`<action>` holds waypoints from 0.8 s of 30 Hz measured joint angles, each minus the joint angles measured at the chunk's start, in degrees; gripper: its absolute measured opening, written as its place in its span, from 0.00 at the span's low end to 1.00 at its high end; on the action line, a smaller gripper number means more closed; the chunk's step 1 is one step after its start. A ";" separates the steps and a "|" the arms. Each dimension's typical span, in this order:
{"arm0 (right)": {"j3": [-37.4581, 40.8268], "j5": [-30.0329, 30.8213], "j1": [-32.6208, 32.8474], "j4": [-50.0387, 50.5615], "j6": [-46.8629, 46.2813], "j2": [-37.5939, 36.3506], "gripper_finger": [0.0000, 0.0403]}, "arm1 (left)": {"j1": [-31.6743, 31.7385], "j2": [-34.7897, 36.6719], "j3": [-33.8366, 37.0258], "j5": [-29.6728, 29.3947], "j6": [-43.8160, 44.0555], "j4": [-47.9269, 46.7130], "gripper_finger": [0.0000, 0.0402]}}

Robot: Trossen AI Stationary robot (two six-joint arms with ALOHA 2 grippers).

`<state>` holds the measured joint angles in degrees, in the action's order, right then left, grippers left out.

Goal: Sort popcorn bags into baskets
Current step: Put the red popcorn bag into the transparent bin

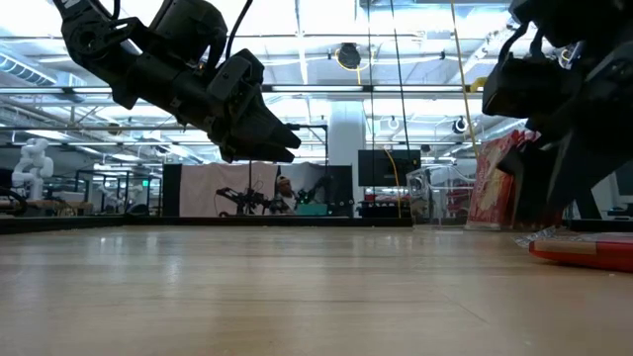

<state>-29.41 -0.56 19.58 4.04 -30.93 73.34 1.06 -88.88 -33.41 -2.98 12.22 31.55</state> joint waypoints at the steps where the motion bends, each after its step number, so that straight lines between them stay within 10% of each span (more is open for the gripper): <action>1: 0.37 -0.94 -0.19 -1.31 -0.03 0.00 0.56 | 0.00 0.00 0.00 0.01 0.01 0.00 0.61; 16: 6.90 -3.38 -0.49 -6.33 0.64 -0.11 0.36 | 0.02 0.00 0.00 0.00 0.10 -0.02 0.61; 24: 12.42 -5.72 -0.49 -17.84 0.20 -0.04 0.04 | 0.02 0.00 0.00 0.01 0.08 -0.03 0.61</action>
<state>-16.99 -6.27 19.09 -13.80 -30.73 73.30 1.08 -88.88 -33.41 -2.96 12.29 31.52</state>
